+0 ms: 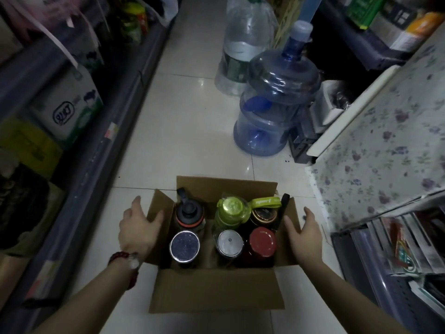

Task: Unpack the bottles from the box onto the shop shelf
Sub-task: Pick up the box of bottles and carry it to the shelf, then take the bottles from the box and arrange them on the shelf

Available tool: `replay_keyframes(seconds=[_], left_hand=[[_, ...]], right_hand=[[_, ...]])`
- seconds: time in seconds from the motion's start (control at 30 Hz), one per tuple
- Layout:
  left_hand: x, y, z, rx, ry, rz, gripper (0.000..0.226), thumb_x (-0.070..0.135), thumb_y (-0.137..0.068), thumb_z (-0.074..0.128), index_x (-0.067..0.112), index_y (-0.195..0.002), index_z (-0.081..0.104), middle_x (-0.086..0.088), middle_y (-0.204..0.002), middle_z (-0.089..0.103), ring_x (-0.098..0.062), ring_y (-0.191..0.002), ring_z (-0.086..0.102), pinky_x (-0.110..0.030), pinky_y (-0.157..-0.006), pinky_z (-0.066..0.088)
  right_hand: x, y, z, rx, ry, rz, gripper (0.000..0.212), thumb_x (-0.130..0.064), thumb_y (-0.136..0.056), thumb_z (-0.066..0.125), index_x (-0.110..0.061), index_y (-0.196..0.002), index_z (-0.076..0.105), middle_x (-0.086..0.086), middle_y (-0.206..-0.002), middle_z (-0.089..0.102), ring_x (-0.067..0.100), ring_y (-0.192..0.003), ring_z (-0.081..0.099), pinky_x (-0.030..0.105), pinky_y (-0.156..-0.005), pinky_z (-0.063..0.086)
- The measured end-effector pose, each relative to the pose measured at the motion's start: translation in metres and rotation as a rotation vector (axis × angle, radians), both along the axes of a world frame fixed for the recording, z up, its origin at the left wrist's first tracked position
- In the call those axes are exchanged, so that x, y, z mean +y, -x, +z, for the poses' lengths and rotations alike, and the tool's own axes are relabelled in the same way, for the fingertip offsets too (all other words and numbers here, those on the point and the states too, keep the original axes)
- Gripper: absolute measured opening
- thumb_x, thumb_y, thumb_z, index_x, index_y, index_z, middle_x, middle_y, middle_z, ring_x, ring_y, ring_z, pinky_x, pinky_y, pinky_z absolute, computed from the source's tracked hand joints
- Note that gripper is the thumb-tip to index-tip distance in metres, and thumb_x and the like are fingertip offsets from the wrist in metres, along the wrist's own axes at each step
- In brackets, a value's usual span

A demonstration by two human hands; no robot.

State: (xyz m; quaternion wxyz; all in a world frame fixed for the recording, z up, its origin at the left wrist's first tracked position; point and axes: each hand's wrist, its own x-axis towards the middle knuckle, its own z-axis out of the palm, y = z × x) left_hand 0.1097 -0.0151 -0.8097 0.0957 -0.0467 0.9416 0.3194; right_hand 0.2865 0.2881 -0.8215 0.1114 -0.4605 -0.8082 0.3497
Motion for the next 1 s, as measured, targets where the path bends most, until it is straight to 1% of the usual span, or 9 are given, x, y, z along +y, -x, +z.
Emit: replay_keyframes(seconds=[0.07, 0.13, 0.2, 0.27, 0.47, 0.57, 0.67, 0.87, 1.0], left_hand=[[0.014, -0.001, 0.012, 0.235, -0.082, -0.096, 0.06, 0.028, -0.085, 0.065, 0.01, -0.138, 0.042, -0.019, -0.135, 0.048, -0.035, -0.126, 0.042, -0.04, -0.107, 0.034], [0.027, -0.003, 0.017, 0.302, -0.225, -0.255, 0.054, 0.028, -0.085, 0.066, 0.015, -0.134, 0.048, -0.005, -0.133, 0.05, -0.018, -0.124, 0.044, -0.027, -0.107, 0.032], [0.035, -0.007, 0.012, 0.221, -0.336, -0.37, 0.057, 0.034, -0.081, 0.07, 0.022, -0.133, 0.049, 0.005, -0.133, 0.049, -0.006, -0.123, 0.043, -0.021, -0.105, 0.03], [0.039, -0.006, -0.002, 0.119, -0.387, -0.404, 0.065, 0.037, -0.075, 0.076, 0.026, -0.133, 0.049, 0.005, -0.14, 0.045, -0.008, -0.129, 0.04, -0.023, -0.108, 0.03], [0.036, 0.0, -0.038, 0.054, -0.444, -0.408, 0.076, 0.038, -0.063, 0.084, 0.045, -0.13, 0.048, 0.017, -0.151, 0.014, 0.004, -0.132, 0.021, -0.015, -0.106, 0.025], [0.036, 0.005, -0.045, 0.022, -0.539, -0.388, 0.074, 0.032, -0.069, 0.082, 0.042, -0.133, 0.048, 0.006, -0.144, 0.04, -0.002, -0.131, 0.038, -0.021, -0.107, 0.033], [0.041, 0.008, -0.049, 0.002, -0.59, -0.44, 0.055, 0.028, -0.077, 0.076, 0.04, -0.127, 0.054, 0.005, -0.129, 0.056, -0.007, -0.121, 0.052, -0.031, -0.107, 0.041], [0.045, 0.01, -0.055, -0.02, -0.657, -0.412, 0.037, 0.029, -0.075, 0.077, 0.047, -0.103, 0.06, 0.002, -0.116, 0.063, -0.008, -0.111, 0.059, -0.031, -0.101, 0.046], [0.042, 0.009, -0.05, -0.034, -0.651, -0.403, 0.038, 0.041, -0.069, 0.076, 0.045, -0.104, 0.061, 0.003, -0.115, 0.064, -0.009, -0.11, 0.06, -0.031, -0.101, 0.046]], right_hand=[[-0.014, 0.013, 0.018, 0.087, -0.215, 0.036, 0.062, -0.034, -0.09, 0.059, -0.009, -0.142, 0.036, 0.016, -0.138, 0.048, 0.033, -0.128, 0.042, 0.043, -0.106, 0.036], [-0.032, 0.029, 0.031, 0.218, -0.185, 0.115, 0.058, -0.032, -0.091, 0.06, -0.013, -0.141, 0.038, 0.009, -0.139, 0.047, 0.024, -0.13, 0.04, 0.034, -0.106, 0.033], [-0.056, 0.041, 0.031, 0.285, -0.013, 0.209, 0.059, -0.036, -0.089, 0.061, -0.023, -0.141, 0.037, -0.001, -0.141, 0.045, 0.015, -0.13, 0.04, 0.03, -0.105, 0.033], [-0.077, 0.052, 0.024, 0.29, 0.103, 0.311, 0.065, -0.042, -0.085, 0.064, -0.031, -0.142, 0.035, -0.009, -0.143, 0.041, 0.007, -0.13, 0.037, 0.026, -0.103, 0.033], [-0.093, 0.079, -0.007, 0.284, 0.089, 0.376, 0.079, -0.046, -0.076, 0.073, -0.033, -0.143, 0.034, -0.007, -0.144, 0.04, 0.007, -0.131, 0.035, 0.025, -0.106, 0.028], [-0.089, 0.083, -0.017, 0.269, -0.005, 0.412, 0.085, -0.048, -0.066, 0.08, -0.029, -0.139, 0.042, -0.006, -0.14, 0.044, 0.009, -0.13, 0.036, 0.021, -0.105, 0.027], [-0.084, 0.089, -0.024, 0.192, -0.106, 0.466, 0.089, -0.049, -0.059, 0.083, -0.028, -0.137, 0.046, -0.005, -0.139, 0.046, 0.013, -0.129, 0.039, 0.025, -0.106, 0.03], [-0.088, 0.098, -0.031, 0.175, -0.053, 0.39, 0.086, -0.041, -0.056, 0.088, -0.024, -0.131, 0.048, -0.007, -0.116, 0.052, 0.01, -0.11, 0.05, 0.017, -0.087, 0.035], [-0.085, 0.094, -0.024, 0.194, -0.035, 0.375, 0.078, -0.035, -0.056, 0.089, -0.019, -0.124, 0.054, -0.004, -0.112, 0.057, 0.012, -0.106, 0.052, 0.014, -0.084, 0.033]])
